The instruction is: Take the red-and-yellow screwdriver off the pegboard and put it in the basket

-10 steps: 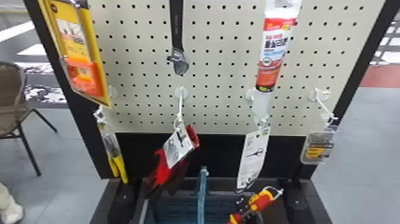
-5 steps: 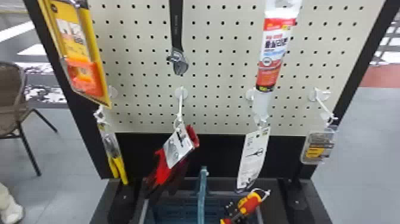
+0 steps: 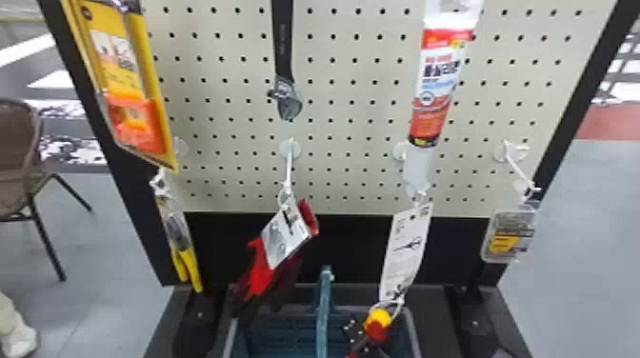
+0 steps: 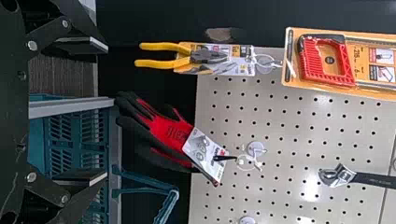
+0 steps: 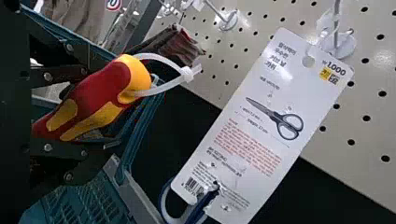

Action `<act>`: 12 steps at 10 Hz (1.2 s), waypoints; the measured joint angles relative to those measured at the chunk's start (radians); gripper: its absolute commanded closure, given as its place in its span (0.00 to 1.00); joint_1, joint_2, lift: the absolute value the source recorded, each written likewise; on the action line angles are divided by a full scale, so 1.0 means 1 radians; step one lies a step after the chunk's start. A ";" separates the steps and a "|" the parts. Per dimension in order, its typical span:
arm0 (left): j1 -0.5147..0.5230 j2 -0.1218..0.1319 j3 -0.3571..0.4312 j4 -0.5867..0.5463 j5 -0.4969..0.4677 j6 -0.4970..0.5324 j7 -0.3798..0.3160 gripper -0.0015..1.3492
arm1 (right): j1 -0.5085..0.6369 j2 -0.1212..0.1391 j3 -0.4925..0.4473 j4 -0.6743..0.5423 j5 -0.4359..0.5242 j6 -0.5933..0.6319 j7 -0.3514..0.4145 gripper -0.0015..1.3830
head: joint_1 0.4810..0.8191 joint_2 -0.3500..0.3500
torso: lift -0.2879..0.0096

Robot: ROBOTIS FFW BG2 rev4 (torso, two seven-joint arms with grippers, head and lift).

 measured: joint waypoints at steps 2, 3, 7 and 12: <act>0.000 0.000 -0.001 0.001 0.002 -0.001 0.000 0.25 | -0.003 -0.001 0.000 0.002 0.001 0.008 0.002 0.29 | 0.20 0.50 | 0.63; 0.000 0.000 -0.001 0.001 0.002 0.000 0.000 0.25 | -0.002 -0.002 0.000 0.001 0.001 0.008 0.003 0.24 | 0.20 0.50 | 0.63; -0.002 0.000 -0.004 0.001 0.004 0.001 0.000 0.25 | 0.001 -0.002 -0.001 0.000 -0.003 0.008 0.004 0.22 | 0.20 0.50 | 0.63; -0.006 -0.001 -0.004 0.005 0.004 0.001 0.000 0.25 | 0.003 -0.002 -0.002 -0.002 -0.006 0.007 0.004 0.22 | 0.20 0.50 | 0.63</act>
